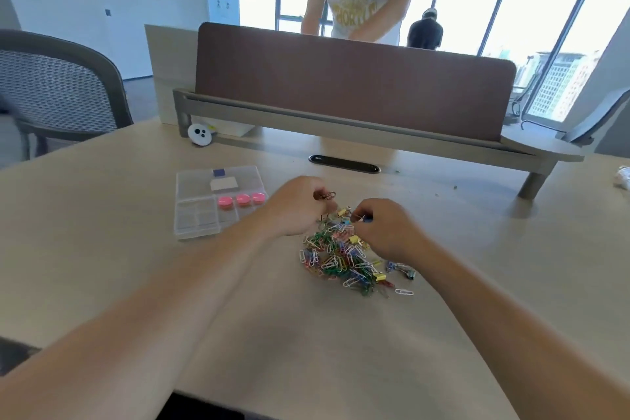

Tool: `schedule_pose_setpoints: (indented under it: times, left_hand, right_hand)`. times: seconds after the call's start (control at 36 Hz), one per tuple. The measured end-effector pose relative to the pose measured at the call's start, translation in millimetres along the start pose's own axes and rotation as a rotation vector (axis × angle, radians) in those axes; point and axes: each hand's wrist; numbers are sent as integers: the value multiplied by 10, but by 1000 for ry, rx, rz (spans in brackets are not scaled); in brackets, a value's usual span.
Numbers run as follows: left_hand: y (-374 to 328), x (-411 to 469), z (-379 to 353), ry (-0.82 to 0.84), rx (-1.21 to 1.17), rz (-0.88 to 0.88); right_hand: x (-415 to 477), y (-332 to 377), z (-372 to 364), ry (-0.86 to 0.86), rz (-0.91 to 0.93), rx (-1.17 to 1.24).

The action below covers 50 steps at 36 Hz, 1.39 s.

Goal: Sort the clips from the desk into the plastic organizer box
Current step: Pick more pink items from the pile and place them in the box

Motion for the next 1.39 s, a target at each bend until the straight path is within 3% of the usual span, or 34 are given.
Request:
schedule_pose_setpoints:
  times: [0.53,1.03,1.28,1.39]
  left_hand:
    - [1166,155,702,-137,4,303]
    - [1248,-37,811,-148,11,351]
    - [1197,-94,787,-164,97,359]
    - [1179,-24,753,-175,122,340]
  right_hand:
    - [946,723,-891,206,136,-50]
    - [753,976,-749,379,83,-44]
    - [702,980,-641,278,93,-24]
    - [755,901,-653,148,124,4]
Point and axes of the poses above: each hand's wrist, its own x-axis towards the middle knuckle, its own z-axis out of the back of the hand, y = z × x, and after that the axes turned 10 degrees about z, right-handed
